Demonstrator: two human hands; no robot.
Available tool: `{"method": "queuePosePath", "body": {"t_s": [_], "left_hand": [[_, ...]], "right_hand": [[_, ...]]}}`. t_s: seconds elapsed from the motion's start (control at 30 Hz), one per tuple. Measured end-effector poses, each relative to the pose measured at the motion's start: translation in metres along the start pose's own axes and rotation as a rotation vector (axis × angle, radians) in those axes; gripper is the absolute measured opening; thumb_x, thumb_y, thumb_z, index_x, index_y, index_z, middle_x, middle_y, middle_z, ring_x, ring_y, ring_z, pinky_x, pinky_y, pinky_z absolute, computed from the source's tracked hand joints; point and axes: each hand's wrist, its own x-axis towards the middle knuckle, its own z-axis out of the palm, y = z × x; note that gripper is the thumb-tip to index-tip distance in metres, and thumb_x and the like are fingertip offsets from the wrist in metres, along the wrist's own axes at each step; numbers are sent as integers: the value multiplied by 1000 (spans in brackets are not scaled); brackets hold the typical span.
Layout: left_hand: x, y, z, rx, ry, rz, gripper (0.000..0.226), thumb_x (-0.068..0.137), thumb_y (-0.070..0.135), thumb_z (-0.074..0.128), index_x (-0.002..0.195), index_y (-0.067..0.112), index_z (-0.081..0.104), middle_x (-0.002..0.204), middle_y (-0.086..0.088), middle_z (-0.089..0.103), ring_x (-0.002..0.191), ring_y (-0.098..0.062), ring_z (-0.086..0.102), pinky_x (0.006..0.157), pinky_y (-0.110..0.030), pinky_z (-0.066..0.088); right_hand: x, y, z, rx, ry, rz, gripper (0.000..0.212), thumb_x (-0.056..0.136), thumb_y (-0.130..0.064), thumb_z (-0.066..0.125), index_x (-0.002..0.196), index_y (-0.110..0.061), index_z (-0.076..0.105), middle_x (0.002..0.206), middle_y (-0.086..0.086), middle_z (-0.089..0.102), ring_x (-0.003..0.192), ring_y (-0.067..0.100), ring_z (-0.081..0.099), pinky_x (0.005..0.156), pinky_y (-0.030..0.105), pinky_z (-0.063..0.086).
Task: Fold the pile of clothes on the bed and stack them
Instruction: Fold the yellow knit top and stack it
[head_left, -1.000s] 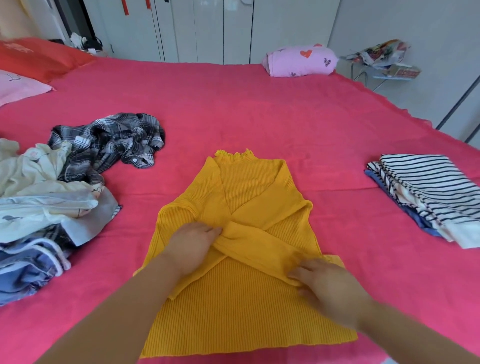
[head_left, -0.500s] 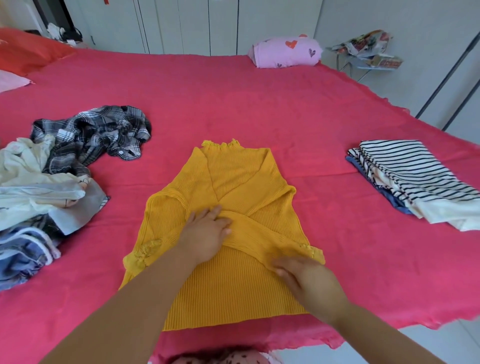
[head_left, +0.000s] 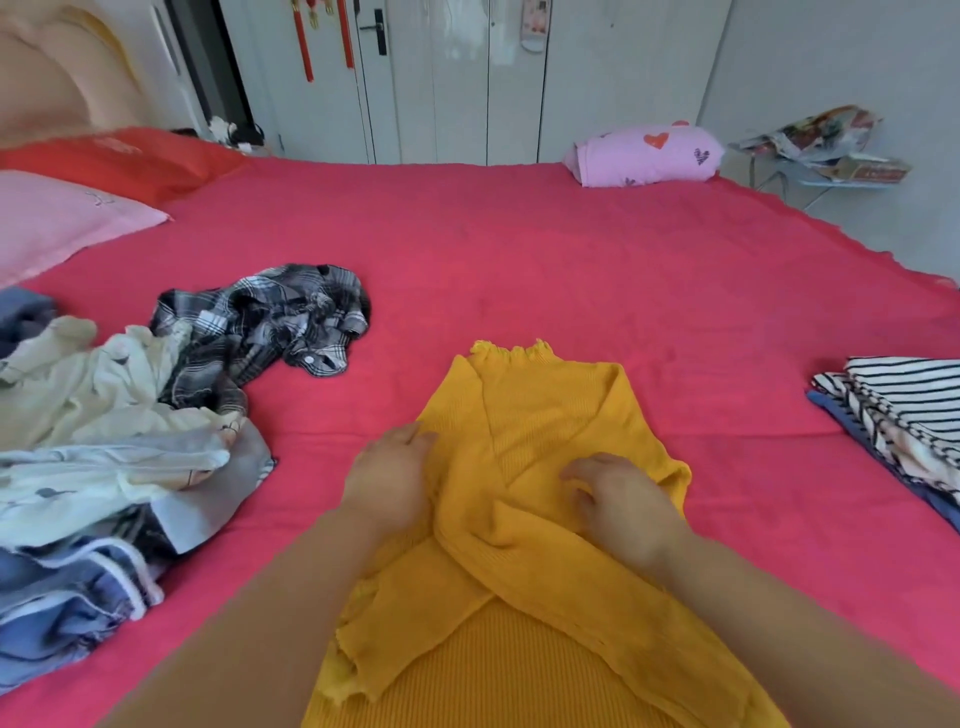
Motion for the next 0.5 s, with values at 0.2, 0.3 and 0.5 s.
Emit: {"method": "queuePosePath", "body": {"t_s": [0.2,0.3,0.5], "left_hand": [[27,-36,20,81,-4,68,56,91,22,43,144,33,28,149,4,33,136,-19,30,110,-33,29],[40,-43,24,100,3,150,50,96,21,35,144,33,26,146,3,35,131,-20,33,104,-32,32],[47,-61,21,117,70,128,50,99,19,30,146,30,20,146,0,29,128,-23,32,101,-38,39]], "right_hand": [[110,-39,18,214,-102,92,36,95,-22,49,131,-19,50,135,3,52,123,20,48,94,21,35],[153,-45,34,424,-116,229,32,93,-24,51,125,-19,55,110,2,62,96,19,60,73,22,42],[195,-55,43,595,-198,337,27,95,-10,47,117,-9,61,69,0,57,53,4,54,35,11,32]]}}
